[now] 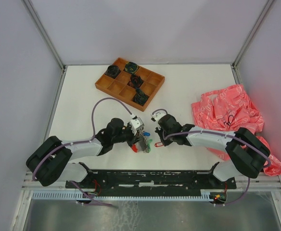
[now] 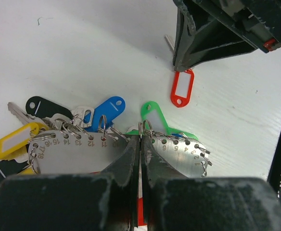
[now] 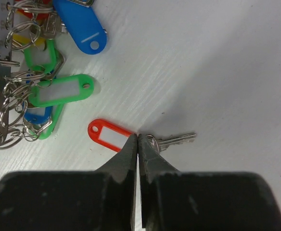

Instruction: Put the keys on the keyring

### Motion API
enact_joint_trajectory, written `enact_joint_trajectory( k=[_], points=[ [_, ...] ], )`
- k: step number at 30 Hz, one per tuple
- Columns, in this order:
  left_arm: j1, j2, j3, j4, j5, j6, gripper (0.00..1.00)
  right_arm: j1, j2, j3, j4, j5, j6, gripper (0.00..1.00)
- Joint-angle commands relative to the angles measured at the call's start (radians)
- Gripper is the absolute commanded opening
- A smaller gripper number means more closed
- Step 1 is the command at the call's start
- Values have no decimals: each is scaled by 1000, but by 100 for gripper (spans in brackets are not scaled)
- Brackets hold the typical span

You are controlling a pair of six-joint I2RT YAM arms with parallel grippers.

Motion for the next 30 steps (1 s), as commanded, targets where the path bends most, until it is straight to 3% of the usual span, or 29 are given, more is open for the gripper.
enact_joint_trajectory(
  k=[1,6,13,30],
  points=[
    [-12,4,22,42,31,72,3,-2,0,44,-62,32,53,9],
    [-14,2,6,62,33,78,3,-2,-11,97,-151,39,61,20],
    [-13,-4,-20,87,17,81,3,-11,22,165,-240,11,63,26],
    [-13,19,-2,69,-6,87,3,-41,168,299,-363,-59,44,21]
  ],
)
